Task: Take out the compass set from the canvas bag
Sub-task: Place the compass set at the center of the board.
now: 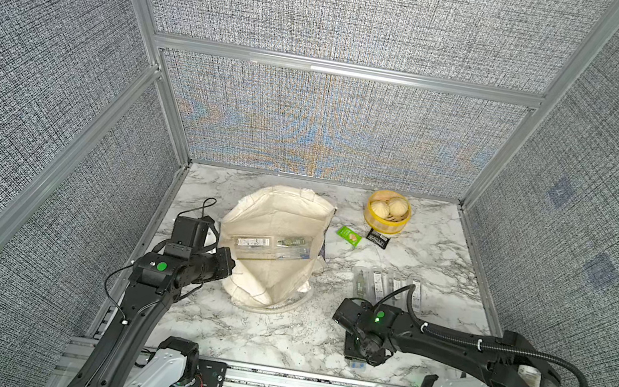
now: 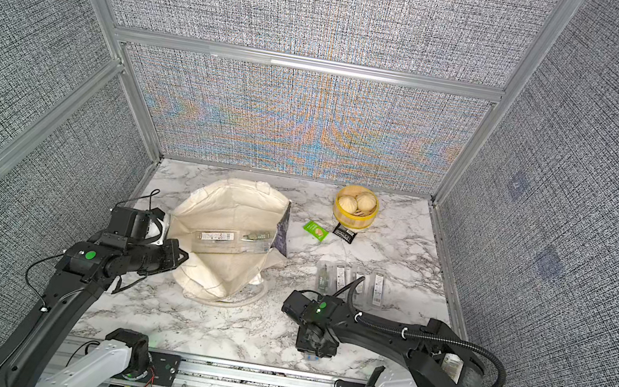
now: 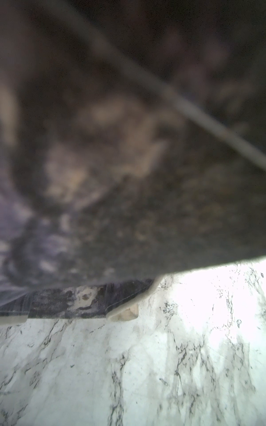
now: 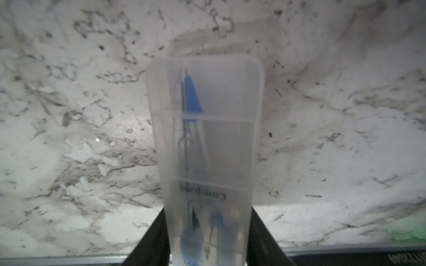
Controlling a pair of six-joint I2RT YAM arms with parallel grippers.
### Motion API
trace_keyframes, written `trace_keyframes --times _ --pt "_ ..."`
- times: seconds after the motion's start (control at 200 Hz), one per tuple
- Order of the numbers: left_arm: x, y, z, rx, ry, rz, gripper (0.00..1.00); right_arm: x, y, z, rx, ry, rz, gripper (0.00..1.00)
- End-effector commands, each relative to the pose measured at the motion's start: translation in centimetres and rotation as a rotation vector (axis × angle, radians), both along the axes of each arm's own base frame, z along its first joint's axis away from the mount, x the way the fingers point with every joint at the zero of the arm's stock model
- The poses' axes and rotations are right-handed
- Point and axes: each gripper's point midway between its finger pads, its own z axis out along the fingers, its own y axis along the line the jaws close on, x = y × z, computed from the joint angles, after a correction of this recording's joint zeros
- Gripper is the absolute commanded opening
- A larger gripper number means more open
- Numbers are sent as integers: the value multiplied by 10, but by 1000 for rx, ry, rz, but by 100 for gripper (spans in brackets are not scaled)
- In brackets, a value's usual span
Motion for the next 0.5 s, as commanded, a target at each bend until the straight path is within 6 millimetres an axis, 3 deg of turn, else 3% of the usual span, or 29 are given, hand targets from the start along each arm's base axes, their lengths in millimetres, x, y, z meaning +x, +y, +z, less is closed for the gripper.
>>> trace_keyframes --times 0.0,0.3,0.495 --pt "6 2 7 15 -38 -5 0 3 -1 -2 -15 -6 14 54" --pt "6 2 7 14 -34 2 0 8 -4 8 -51 -13 57 60" --pt "6 3 5 16 -18 7 0 18 -14 50 -84 -78 100 62"
